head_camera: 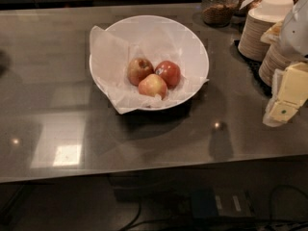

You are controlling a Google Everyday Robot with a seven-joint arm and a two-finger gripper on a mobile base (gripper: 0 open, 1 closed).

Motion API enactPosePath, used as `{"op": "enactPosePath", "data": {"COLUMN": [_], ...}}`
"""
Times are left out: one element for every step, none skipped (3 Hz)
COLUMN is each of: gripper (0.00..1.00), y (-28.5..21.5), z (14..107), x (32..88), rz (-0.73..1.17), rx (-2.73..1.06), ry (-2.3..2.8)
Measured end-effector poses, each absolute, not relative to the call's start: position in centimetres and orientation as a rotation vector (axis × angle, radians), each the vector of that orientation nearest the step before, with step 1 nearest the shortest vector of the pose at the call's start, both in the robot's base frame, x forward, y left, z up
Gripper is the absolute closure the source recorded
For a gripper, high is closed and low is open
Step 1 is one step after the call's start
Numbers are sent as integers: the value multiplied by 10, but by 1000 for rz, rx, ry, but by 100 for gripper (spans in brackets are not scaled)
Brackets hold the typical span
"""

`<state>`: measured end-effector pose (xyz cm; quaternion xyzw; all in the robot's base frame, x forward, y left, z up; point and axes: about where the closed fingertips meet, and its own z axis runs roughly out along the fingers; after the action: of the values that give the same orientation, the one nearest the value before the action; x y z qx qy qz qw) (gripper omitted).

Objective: Pick apple from white bowl

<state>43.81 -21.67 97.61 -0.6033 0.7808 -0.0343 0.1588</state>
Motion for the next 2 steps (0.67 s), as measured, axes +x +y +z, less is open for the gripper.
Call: {"op": "enactPosePath", "data": {"gripper": [0,0], "y": [-214,-183], "z": [976,969], "x": [441,464], "rz": [-95,-49], "rx": [-1716,-1735], "ry": [2215,2134]}}
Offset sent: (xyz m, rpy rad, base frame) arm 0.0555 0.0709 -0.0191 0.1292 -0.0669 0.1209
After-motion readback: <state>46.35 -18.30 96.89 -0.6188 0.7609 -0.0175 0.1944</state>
